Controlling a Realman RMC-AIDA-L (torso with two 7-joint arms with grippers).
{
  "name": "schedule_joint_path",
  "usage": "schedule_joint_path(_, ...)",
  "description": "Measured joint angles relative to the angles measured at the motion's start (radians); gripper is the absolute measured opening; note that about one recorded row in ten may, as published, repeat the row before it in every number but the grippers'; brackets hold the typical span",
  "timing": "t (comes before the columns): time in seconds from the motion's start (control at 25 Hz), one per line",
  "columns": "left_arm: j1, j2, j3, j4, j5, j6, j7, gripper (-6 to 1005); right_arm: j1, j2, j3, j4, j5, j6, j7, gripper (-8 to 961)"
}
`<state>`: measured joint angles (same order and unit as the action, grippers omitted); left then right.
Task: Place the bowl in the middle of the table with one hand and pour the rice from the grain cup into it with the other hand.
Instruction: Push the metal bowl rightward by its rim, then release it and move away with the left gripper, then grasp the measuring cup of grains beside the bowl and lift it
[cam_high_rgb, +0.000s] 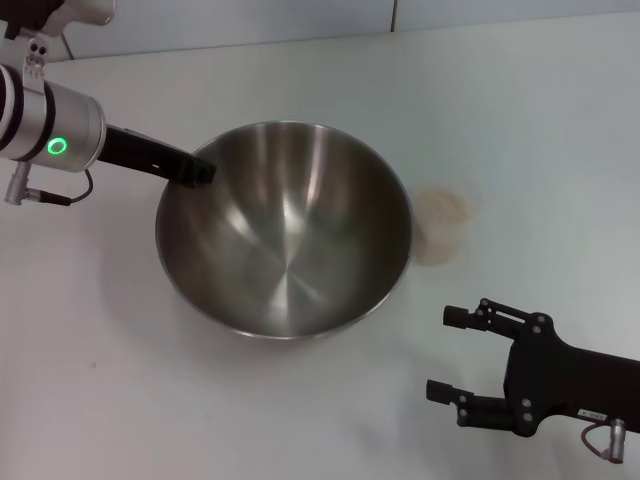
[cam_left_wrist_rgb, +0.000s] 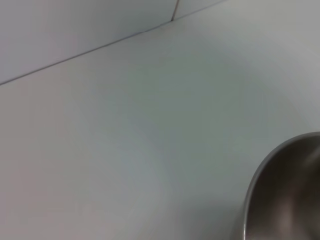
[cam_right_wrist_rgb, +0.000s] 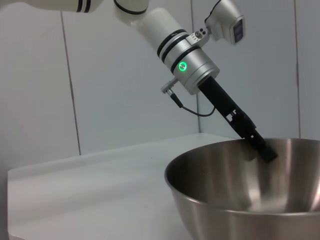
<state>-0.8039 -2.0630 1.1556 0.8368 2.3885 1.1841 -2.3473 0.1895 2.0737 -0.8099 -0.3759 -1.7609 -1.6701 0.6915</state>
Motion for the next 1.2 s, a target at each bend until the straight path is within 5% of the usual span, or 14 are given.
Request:
schedule_joint_path(0.36, 0.056, 0.0, -0.002, 0.123, -0.106, 0.044, 0.049, 121, -0.001, 0.0, 0.001, 0.001, 0.0, 0.005, 0.0, 808)
schedule_joint_path(0.48, 0.085, 0.0, -0.009, 0.194, -0.112, 0.086, 0.1, 249, -0.003, 0.001, 0.02, 0.006, 0.006, 0.011, 0.004, 808)
schedule_joint_path(0.52, 0.138, -0.003, -0.006, 0.296, -0.143, 0.143, 0.184, 292, -0.004, 0.001, 0.055, 0.011, 0.01, 0.022, 0.019, 808)
schedule_joint_path(0.76, 0.319, -0.005, 0.019, 0.477, -0.35, 0.202, 0.446, 565, -0.005, 0.003, 0.229, 0.035, 0.012, 0.107, 0.072, 808)
schedule_joint_path(0.84, 0.453, -0.001, 0.024, 0.513, -0.549, 0.219, 0.652, 641, 0.004, 0.007, 0.371, 0.066, 0.012, 0.182, 0.067, 808)
schedule_joint_path(0.96, 0.565, -0.001, 0.014, 0.465, -0.694, 0.321, 0.892, 729, 0.03, 0.01, 0.498, 0.118, 0.012, 0.258, -0.013, 808)
schedule_joint_path(1.2, 0.58, 0.001, -0.027, 0.359, -0.767, 0.393, 0.993, 852, 0.07, 0.01, 0.56, 0.171, 0.012, 0.319, -0.106, 808)
